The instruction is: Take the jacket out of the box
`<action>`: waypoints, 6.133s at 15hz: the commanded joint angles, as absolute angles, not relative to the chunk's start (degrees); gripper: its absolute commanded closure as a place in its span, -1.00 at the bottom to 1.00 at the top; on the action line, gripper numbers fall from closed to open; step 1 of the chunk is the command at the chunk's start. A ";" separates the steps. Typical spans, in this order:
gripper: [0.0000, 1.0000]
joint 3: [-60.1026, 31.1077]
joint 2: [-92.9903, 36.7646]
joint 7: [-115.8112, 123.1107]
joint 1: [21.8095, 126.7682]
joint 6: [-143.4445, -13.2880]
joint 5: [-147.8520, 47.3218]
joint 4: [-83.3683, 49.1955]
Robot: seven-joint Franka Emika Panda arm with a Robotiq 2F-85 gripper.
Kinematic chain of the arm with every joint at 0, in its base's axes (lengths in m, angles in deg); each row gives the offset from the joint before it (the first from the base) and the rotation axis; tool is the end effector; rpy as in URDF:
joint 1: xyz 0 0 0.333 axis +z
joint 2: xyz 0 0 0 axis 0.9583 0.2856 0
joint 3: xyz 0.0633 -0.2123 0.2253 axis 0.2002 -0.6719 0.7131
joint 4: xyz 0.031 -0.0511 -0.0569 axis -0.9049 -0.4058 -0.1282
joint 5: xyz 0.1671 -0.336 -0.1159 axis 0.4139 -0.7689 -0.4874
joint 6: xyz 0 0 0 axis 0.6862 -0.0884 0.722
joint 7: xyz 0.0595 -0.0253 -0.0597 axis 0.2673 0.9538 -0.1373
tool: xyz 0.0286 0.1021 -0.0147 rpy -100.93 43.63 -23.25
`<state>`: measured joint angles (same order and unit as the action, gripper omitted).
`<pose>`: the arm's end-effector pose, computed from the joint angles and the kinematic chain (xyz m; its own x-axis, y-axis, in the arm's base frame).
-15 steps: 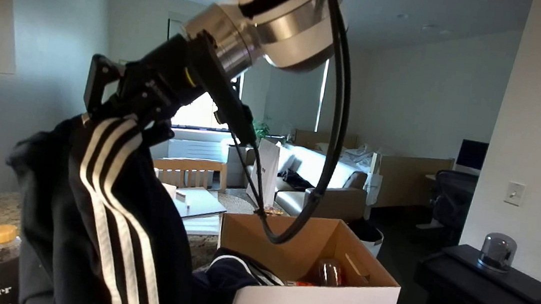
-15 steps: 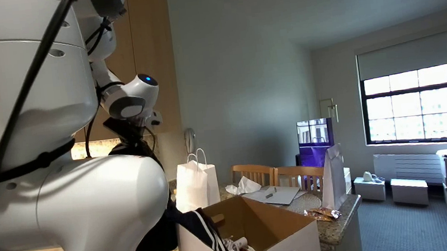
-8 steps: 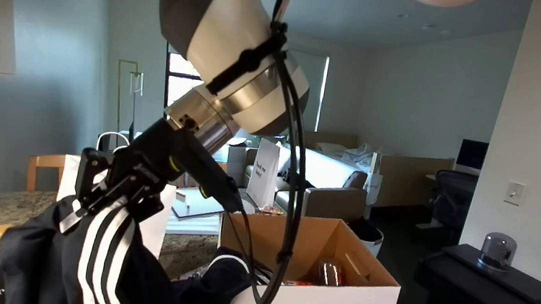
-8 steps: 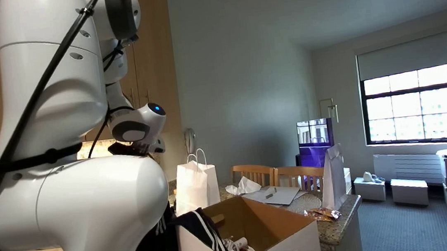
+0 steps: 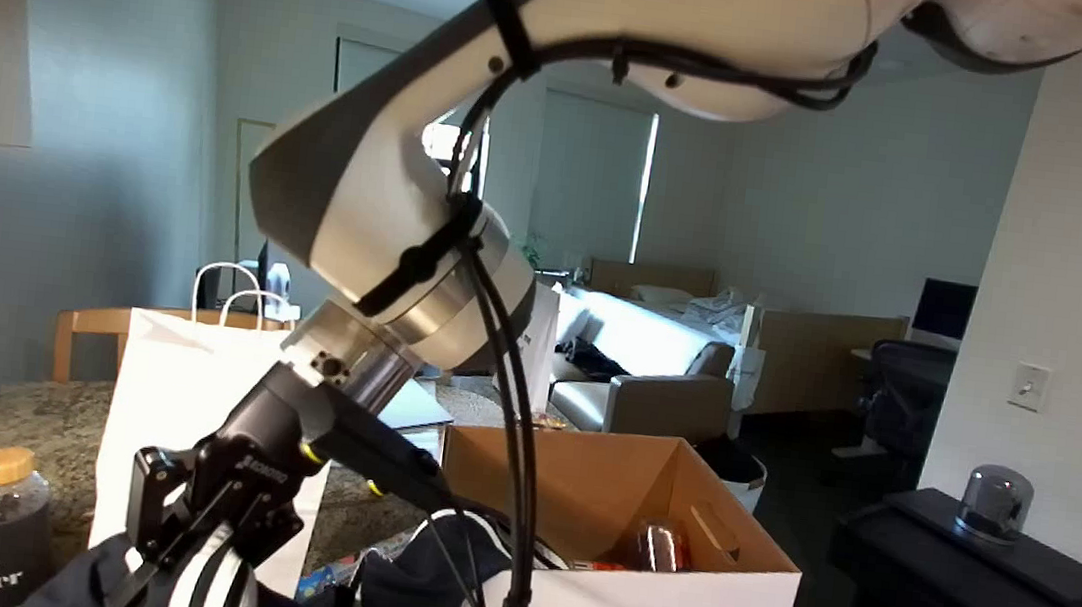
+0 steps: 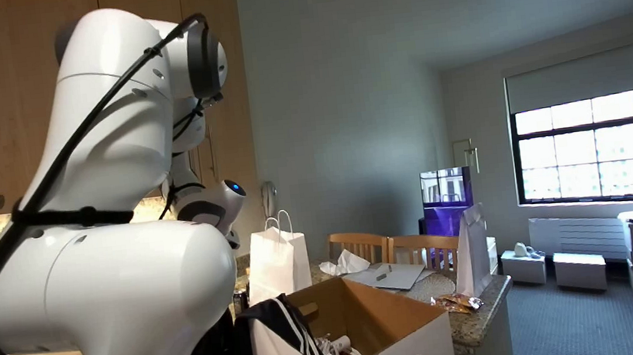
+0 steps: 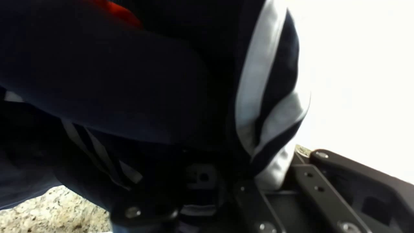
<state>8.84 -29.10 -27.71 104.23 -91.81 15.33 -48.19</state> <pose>0.3820 0.4295 0.2887 0.9293 0.3543 0.1048 0.3329 -0.6799 -0.6534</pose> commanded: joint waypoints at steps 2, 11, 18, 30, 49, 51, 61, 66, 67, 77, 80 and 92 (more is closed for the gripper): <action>0.89 10.13 -19.59 -21.38 103.23 -92.46 5.04 -42.20; -0.04 13.02 -10.79 -12.70 102.44 -94.22 -7.92 -34.59; -0.96 18.24 -12.92 -14.56 99.24 -96.17 -5.92 -36.35; -1.00 30.98 -30.83 -23.00 80.81 -122.91 15.23 -49.50; -1.00 5.87 -51.35 -49.68 82.10 -90.47 11.29 -68.29; -1.00 6.24 -49.55 -53.70 84.91 -96.36 11.83 -68.61; -1.00 5.15 -34.40 -57.87 88.43 -121.56 3.22 -67.43; -1.00 0.69 -28.51 -50.96 91.53 -119.33 -1.81 -65.14; -1.00 -0.17 -27.77 -49.73 92.36 -118.77 -2.80 -64.33; 0.20 -2.45 -25.94 -46.23 94.98 -111.49 -3.72 -58.90; 0.57 -3.23 -27.19 -43.77 94.64 -107.51 -3.56 -58.58; 0.84 1.52 -45.60 -28.84 79.66 -70.47 5.44 -60.80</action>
